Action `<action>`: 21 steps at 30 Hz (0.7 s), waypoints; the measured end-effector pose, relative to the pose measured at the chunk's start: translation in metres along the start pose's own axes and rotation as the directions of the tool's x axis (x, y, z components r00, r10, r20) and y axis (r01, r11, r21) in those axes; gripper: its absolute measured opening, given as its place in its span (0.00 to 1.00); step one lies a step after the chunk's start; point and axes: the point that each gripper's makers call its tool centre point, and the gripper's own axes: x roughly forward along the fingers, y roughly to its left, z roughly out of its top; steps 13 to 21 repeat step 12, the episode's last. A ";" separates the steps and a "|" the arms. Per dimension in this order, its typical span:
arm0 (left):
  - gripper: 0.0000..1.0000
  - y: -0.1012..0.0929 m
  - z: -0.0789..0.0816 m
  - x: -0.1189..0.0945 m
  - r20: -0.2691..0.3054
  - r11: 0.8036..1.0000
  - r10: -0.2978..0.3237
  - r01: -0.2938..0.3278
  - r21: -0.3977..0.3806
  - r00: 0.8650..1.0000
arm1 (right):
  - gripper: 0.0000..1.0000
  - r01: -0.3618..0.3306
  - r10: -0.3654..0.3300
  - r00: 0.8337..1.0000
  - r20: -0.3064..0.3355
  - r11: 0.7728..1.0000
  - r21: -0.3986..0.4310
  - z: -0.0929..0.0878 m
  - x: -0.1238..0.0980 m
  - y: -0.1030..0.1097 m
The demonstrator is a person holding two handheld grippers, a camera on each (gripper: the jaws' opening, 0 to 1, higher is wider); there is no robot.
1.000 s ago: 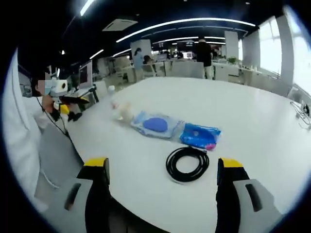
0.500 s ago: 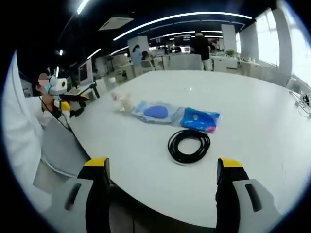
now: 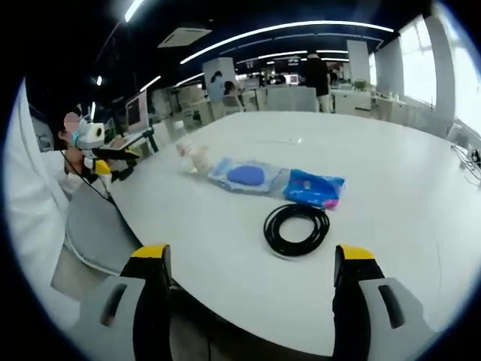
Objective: Arrange the tabletop items into an orderly group along one side of the table until the central work area is clear of visible clutter.
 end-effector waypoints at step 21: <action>1.00 0.000 -0.003 -0.001 -0.004 1.000 0.001 -0.001 -0.004 1.000 | 0.88 -0.006 0.006 1.000 -0.002 1.000 -0.004 0.000 0.001 0.003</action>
